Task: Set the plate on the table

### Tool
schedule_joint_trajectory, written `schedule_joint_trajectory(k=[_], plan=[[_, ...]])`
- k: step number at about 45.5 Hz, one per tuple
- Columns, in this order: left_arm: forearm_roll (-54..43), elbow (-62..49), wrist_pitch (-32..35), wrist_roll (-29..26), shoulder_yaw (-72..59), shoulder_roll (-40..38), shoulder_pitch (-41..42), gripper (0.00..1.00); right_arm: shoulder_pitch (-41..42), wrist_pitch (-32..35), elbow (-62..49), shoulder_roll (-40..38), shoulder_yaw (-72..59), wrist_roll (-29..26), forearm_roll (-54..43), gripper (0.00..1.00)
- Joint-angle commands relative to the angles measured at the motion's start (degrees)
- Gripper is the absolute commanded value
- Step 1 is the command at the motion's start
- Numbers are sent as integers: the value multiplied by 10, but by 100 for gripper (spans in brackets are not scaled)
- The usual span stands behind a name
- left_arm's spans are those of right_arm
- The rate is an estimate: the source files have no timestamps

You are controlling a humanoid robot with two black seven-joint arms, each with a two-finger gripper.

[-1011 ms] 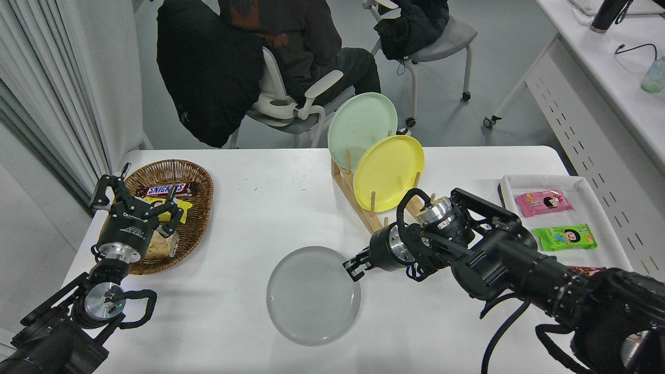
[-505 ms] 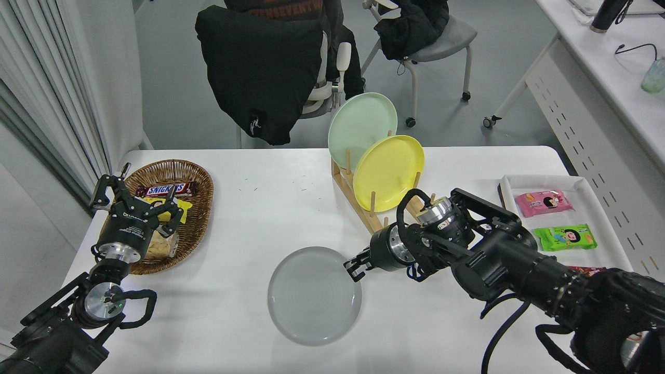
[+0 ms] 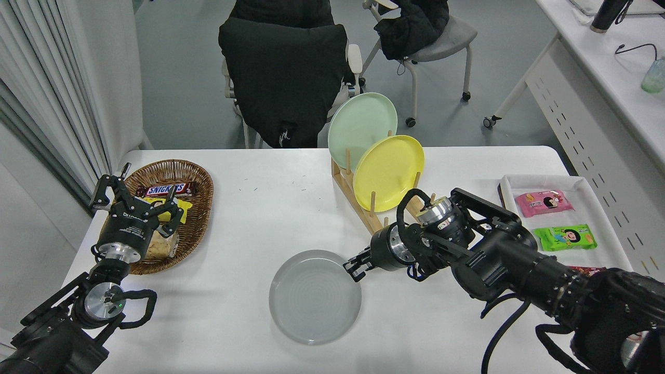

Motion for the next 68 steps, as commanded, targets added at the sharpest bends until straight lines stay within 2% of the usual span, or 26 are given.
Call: schedule_joint_trajectory(k=[1,19,28,36,44,51,54,61,68], plan=[[0,0,0,0,-1,0,0,98,1,0,0,0,3,-1,-1,100],[0,0,0,-1,0,0,0,98,8,0,23,0,0,-6,-38,100],[0,0,0,-1,-1,0,0,98,11,0,32,0,-18,-7,-154,100],[0,0,0,0,-1,0,0,98,18,0,32,0,-21,-6,-163,100],[0,0,0,-1,0,0,0,98,28,109,32,0,-24,-6,-167,100],[0,0,0,0,0,0,0,98,45,169,33,0,-25,-6,-172,100],[0,0,0,0,-1,0,0,98,54,198,33,0,-38,-7,-189,100],[0,0,0,0,-1,0,0,98,65,319,45,0,-82,-6,-238,100],[0,0,0,-1,-1,0,0,98,69,362,53,0,-70,-6,-303,100]])
